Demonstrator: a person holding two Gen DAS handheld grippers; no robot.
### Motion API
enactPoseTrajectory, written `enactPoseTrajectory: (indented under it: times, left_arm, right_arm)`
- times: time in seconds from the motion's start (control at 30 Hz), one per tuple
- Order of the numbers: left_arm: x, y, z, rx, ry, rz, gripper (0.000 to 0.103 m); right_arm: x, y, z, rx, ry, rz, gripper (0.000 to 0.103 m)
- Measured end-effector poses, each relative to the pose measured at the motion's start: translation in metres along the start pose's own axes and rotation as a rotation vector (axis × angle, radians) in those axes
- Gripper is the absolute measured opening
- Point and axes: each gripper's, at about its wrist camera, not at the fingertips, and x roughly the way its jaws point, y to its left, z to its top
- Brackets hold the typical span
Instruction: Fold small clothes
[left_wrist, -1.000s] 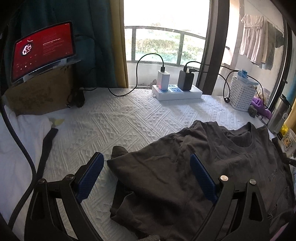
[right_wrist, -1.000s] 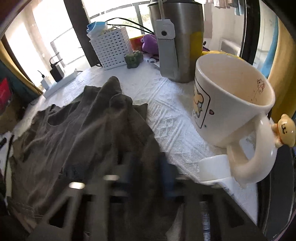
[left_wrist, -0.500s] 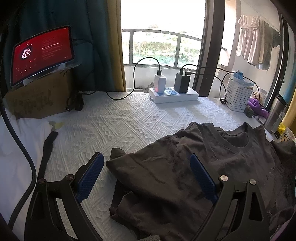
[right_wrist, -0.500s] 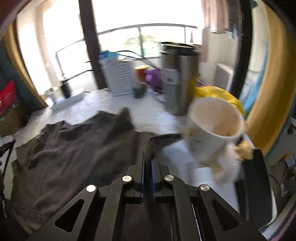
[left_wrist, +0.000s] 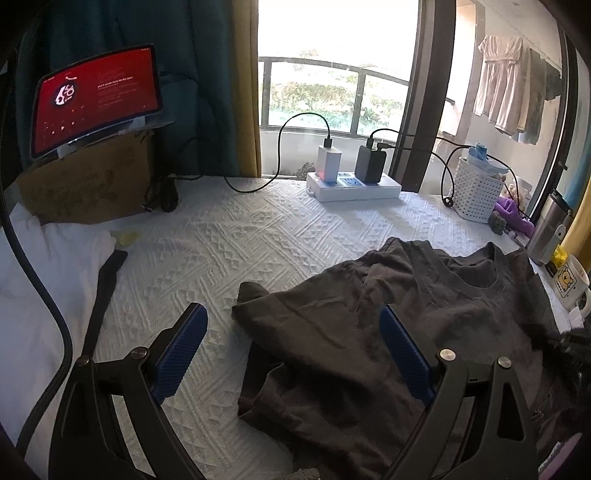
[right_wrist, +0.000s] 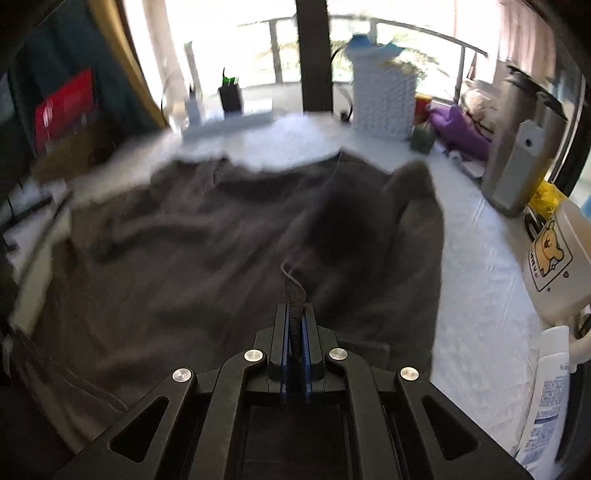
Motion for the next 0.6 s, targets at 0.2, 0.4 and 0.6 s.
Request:
enactPoseTrajectory:
  times: [0.2, 0.4, 0.6]
  left_arm:
    - [-0.001, 0.001, -0.001, 0.0, 0.002, -0.008, 0.093]
    - [0.0, 0.001, 0.0, 0.0, 0.0, -0.005, 0.093]
    - [0.001, 0.006, 0.005, -0.006, 0.001, 0.026, 0.093]
  right_arm:
    - [-0.013, -0.003, -0.003, 0.004, -0.018, -0.029, 0.029]
    - [-0.053, -0.039, 0.018, 0.067, -0.123, -0.027, 0.076]
    - [-0.019, -0.099, 0.044, 0.142, -0.109, 0.003, 0.076]
